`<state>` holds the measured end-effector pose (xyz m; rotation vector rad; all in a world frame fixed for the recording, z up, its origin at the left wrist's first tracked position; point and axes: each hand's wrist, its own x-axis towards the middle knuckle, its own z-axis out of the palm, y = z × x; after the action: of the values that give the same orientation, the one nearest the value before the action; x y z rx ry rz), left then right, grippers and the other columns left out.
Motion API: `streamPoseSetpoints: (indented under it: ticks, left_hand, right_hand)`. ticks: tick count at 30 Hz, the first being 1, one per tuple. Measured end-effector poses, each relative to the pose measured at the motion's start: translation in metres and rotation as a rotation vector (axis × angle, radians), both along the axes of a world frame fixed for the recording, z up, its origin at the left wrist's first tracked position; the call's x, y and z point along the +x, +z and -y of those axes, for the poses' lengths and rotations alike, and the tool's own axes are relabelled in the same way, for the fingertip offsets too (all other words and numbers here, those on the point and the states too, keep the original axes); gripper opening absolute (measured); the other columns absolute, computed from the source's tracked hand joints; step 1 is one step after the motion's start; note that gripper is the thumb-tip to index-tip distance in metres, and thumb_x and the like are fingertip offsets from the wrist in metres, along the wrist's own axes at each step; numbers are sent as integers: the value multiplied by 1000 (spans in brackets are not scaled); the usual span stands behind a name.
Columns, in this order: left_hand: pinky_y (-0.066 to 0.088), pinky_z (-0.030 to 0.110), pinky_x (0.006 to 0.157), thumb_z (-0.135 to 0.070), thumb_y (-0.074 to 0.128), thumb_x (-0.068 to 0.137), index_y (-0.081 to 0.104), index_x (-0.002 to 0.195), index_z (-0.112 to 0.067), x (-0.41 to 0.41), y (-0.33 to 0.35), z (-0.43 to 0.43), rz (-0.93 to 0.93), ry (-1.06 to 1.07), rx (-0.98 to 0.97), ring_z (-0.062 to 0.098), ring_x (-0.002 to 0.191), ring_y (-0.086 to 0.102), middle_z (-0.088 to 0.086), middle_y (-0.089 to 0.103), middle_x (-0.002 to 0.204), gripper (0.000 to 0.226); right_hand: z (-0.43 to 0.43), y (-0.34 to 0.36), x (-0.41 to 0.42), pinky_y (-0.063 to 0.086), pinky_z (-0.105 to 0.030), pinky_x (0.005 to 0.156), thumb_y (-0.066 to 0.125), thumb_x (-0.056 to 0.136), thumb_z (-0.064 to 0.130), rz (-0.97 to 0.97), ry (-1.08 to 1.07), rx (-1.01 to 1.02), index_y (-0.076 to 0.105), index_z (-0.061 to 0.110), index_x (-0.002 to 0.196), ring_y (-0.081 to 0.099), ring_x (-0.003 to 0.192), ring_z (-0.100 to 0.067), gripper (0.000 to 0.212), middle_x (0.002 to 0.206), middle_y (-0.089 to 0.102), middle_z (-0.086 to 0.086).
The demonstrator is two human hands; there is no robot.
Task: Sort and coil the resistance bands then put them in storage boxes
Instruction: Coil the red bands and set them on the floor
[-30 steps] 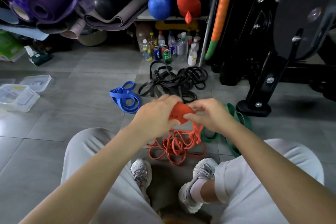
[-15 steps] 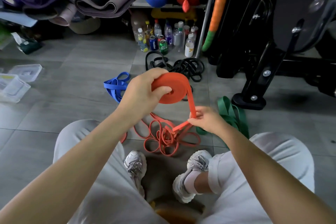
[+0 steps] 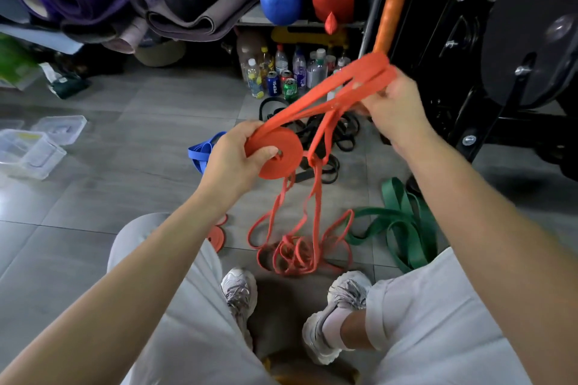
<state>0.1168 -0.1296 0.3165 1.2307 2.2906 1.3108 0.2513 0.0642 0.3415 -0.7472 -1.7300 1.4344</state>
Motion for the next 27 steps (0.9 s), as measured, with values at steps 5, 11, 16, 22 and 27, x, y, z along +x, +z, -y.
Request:
streamPoseSetpoints:
  ticks: [5, 11, 16, 22, 27]
  left_hand:
    - [44, 14, 71, -11, 68, 83, 61, 108, -18, -4, 1, 0, 30, 29, 27, 0, 79, 57, -22, 57, 84, 27]
    - [51, 24, 73, -10, 68, 83, 55, 99, -26, -15, 9, 10, 72, 112, 155, 14, 83, 61, -10, 61, 89, 26]
    - [48, 28, 81, -8, 68, 82, 60, 103, -20, -21, 10, 14, 29, 71, 97, 14, 87, 60, -4, 63, 93, 26]
    - [42, 22, 76, -13, 69, 81, 63, 106, -19, -15, -17, 11, -46, -49, -150, 12, 84, 58, -13, 60, 87, 26]
    - [39, 8, 65, -17, 68, 82, 61, 103, -27, -29, -35, 14, -54, -45, -240, -4, 73, 56, -24, 58, 80, 24]
  right_hand:
    - [-1, 1, 3, 51, -19, 72, 64, 84, 6, 257, 15, 330, 57, 17, 96, 65, 73, -5, 17, 77, 62, 11]
    - [10, -73, 31, 49, -32, 77, 64, 82, 12, 696, 88, 295, 68, 19, 94, 65, 82, -22, 15, 79, 68, -1]
    - [33, -124, 52, 46, -18, 72, 75, 77, 25, 896, 396, 161, 63, 26, 100, 61, 74, -7, 26, 87, 66, 6]
    - [53, -185, 63, 50, -19, 68, 72, 80, 18, 1154, 632, -67, 57, 8, 120, 63, 99, -25, 44, 111, 65, -12]
    - [41, -219, 63, 46, -31, 87, 70, 81, 28, 1267, 571, -35, 60, 12, 117, 61, 99, -19, 41, 112, 64, -6]
